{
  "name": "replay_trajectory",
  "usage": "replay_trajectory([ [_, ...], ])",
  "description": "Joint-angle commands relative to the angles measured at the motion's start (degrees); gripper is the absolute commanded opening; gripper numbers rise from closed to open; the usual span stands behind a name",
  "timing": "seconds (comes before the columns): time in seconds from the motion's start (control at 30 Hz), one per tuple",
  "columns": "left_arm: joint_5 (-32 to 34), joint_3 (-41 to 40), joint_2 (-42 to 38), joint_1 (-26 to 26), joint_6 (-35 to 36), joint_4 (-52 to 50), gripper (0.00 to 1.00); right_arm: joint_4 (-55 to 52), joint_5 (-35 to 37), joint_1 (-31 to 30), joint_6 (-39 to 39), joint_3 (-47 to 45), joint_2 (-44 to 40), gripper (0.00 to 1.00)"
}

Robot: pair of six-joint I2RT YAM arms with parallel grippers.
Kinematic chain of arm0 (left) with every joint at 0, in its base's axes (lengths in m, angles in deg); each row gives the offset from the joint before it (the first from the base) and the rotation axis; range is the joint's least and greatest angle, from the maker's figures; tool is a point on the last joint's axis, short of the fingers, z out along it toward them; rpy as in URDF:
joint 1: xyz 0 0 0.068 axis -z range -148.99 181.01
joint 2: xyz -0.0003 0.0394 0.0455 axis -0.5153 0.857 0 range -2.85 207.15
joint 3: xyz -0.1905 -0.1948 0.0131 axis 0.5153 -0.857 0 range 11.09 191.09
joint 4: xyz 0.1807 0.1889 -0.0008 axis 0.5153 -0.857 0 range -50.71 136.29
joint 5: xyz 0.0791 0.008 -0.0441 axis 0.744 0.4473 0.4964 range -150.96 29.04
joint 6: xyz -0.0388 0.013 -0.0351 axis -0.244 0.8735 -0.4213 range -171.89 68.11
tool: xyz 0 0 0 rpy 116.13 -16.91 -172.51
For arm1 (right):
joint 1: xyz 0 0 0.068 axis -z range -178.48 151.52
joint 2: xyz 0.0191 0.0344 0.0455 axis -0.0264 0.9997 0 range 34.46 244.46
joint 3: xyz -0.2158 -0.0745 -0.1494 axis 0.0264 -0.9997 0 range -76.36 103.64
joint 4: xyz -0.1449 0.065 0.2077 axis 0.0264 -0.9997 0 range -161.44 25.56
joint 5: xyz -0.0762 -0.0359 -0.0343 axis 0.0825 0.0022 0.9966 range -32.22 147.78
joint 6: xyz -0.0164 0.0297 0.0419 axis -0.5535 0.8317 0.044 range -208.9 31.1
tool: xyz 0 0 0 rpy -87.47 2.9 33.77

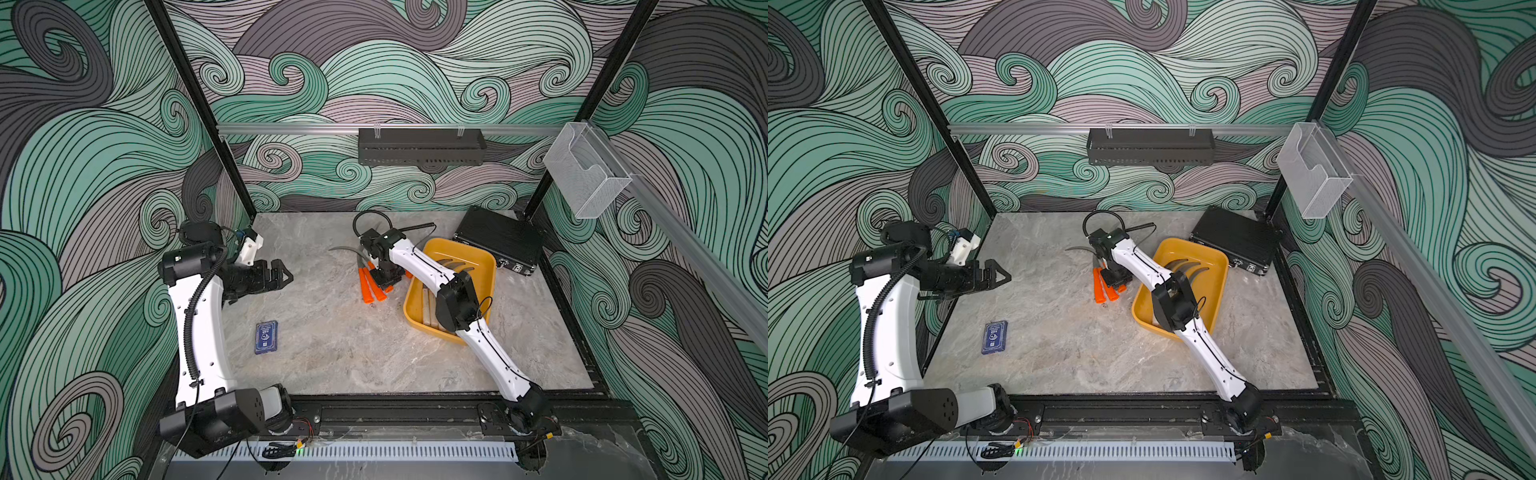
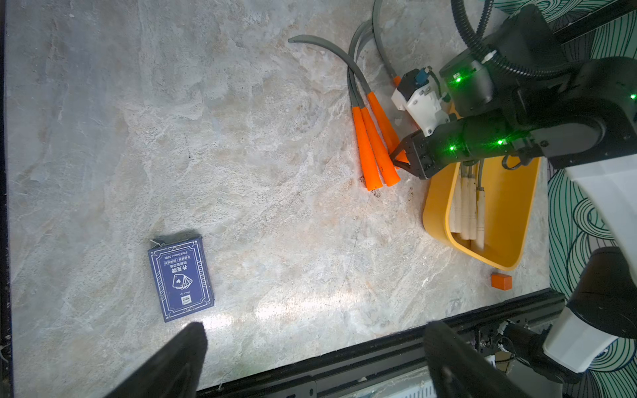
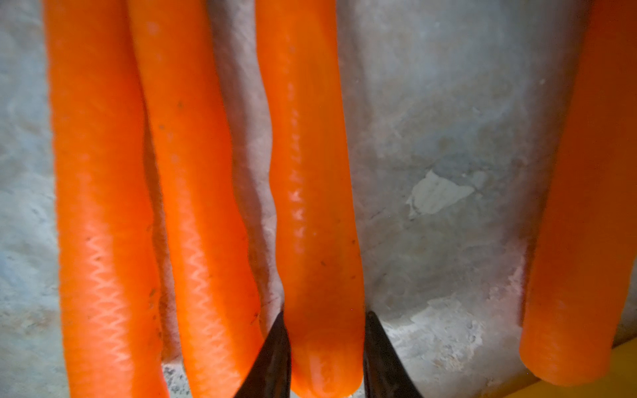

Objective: Put small sickles into storage boxes
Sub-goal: Pick up the sickle at the center of the board.

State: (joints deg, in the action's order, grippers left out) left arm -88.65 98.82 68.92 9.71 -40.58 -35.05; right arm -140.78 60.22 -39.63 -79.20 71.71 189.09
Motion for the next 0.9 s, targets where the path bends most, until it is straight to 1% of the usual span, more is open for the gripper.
replay_trajectory([
  [0.0, -1.2, 0.5, -1.2, -0.4, -0.6, 0.4, 0.98, -1.4, -1.5, 0.6, 0.9, -2.0, 1.4, 0.09],
  [0.17, -1.1, 0.7, -1.4, -0.4, -0.6, 0.5, 0.99, -1.4, -6.3, 1.1, 1.0, 0.0, -0.3, 0.02],
  [0.27, -1.1, 0.9, -1.5, -0.4, -0.8, 0.6, 0.99, -1.3, -9.5, 1.7, 1.8, 1.1, -1.6, 0.0],
  [0.5, -1.6, 0.8, -1.7, -0.5, -1.2, 0.9, 0.99, -0.8, -16.1, 3.3, 4.3, 2.7, -4.0, 0.0],
  [0.87, -1.6, 0.9, -2.4, -0.4, -1.0, 0.5, 0.99, -0.5, -21.8, 5.2, 6.4, 2.4, -4.6, 0.0],
])
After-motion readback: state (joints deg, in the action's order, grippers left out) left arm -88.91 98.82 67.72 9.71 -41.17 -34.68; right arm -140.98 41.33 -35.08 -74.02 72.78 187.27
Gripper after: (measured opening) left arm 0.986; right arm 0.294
